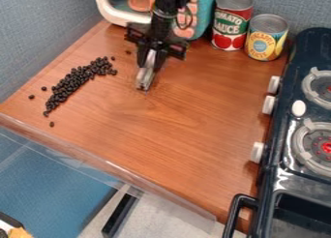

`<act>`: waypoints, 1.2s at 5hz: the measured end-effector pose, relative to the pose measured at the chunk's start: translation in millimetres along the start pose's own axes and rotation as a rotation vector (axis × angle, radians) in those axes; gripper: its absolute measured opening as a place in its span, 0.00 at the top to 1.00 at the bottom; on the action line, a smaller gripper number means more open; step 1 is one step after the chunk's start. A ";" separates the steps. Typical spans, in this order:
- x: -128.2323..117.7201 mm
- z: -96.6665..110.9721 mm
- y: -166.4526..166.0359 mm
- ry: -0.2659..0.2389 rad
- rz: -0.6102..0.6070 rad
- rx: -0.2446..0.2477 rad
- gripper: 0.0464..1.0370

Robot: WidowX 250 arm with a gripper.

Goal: Sweep into pile

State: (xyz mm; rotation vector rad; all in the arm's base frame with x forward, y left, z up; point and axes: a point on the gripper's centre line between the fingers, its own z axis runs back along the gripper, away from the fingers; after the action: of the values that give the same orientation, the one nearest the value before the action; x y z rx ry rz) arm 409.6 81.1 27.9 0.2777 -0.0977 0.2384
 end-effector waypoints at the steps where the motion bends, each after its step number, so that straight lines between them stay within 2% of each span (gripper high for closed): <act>1: 11.0 -3.0 12.8 0.008 0.091 -0.011 0.72; 2: 11.7 -6.7 23.9 0.007 0.219 -0.009 0.72; 3: 3.0 -8.8 29.6 0.016 0.284 -0.016 0.72; 4: -12.6 -10.3 43.7 0.042 0.340 -0.025 0.72; 6: -38.9 -10.5 58.9 0.078 0.378 -0.049 0.72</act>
State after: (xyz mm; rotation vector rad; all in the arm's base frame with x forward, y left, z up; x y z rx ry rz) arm 358.1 130.5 28.2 0.1996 -0.0783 0.6206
